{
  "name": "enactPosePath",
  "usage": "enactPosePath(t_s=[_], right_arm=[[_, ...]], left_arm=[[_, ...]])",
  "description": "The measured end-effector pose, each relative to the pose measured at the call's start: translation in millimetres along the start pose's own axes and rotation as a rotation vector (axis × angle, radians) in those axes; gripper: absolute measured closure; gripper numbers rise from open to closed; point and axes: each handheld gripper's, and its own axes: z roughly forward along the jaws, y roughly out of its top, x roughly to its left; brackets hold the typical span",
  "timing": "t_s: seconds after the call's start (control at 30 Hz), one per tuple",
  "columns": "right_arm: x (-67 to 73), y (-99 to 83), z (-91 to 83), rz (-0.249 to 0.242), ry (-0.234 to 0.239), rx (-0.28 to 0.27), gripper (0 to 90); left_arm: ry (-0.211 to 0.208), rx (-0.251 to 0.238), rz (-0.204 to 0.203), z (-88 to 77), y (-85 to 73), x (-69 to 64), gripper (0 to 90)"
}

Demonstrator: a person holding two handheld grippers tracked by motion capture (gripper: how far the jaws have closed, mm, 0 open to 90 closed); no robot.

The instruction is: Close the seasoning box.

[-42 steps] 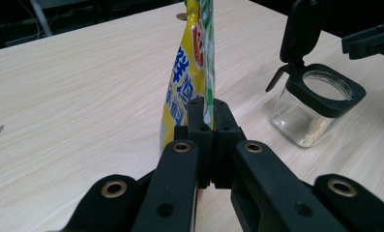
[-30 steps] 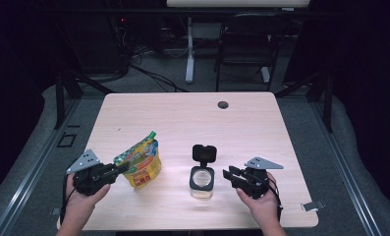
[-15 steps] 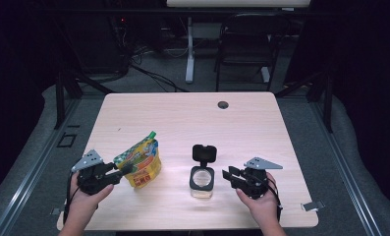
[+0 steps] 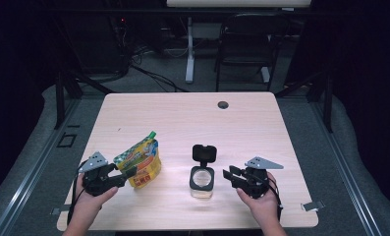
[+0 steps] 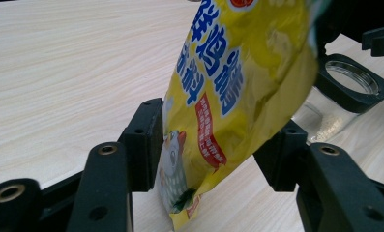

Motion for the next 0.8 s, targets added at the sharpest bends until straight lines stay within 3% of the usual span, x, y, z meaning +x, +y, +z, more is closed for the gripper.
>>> enactPosePath(t_s=[0.3, 0.57, 0.8], right_arm=[[-1.8, 0.8, 0.4, -0.003, -0.001, 0.002, 64.1], [-2.2, 1.2, 1.9, 0.006, 0.004, -0.004, 63.5], [-2.0, 1.7, 3.2, 0.0, 0.005, 0.0, 63.0]], left_arm=[[-0.007, -0.025, -0.011, 0.2, -4.6, 1.6, 48.2], [-0.013, -0.007, -0.019, 6.3, -10.8, 2.0, 46.8], [-0.046, -0.009, -0.072, 12.9, -16.6, 6.1, 45.7]])
